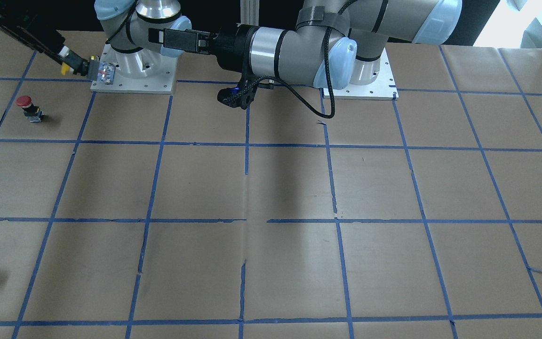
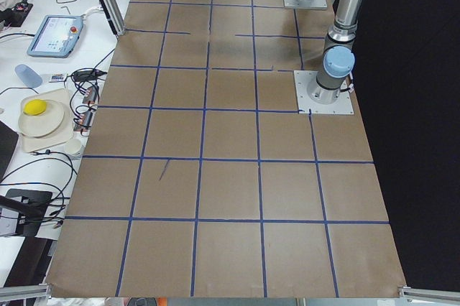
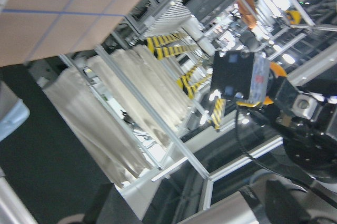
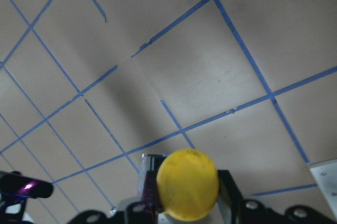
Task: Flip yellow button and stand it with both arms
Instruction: 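Open the left gripper and pull it back while the right gripper holds the button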
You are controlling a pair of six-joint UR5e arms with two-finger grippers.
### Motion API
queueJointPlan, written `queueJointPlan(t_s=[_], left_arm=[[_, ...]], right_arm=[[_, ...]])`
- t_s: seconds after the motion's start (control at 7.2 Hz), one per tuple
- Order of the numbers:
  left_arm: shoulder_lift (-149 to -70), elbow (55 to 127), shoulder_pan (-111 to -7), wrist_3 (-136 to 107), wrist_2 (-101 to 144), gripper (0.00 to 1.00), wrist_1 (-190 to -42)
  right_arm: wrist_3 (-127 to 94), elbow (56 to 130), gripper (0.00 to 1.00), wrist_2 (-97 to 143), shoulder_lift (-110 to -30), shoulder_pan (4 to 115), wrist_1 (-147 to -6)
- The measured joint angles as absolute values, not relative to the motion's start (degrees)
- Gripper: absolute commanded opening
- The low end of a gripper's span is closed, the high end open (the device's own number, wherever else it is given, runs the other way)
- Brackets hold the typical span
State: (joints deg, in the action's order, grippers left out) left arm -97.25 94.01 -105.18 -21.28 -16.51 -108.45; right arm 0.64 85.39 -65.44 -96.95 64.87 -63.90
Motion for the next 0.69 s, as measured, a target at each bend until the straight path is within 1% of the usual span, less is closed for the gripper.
queueJointPlan(t_s=[0.28, 0.42, 0.69], left_arm=[[-95.1, 92.1, -104.9, -32.8, -37.2, 1.0, -98.0], [-93.9, 91.9, -104.9, -35.0, -47.8, 1.0, -94.5], [-92.2, 91.6, -104.7, -28.5, -68.2, 1.0, -92.1]], right_arm=[[21.9, 87.1, 0.16, -71.8, -95.7, 58.2, -68.3], [30.7, 89.1, 0.16, -75.2, -95.0, 56.2, -73.0], [44.9, 95.1, 0.15, -80.4, -94.7, 54.7, -84.6]])
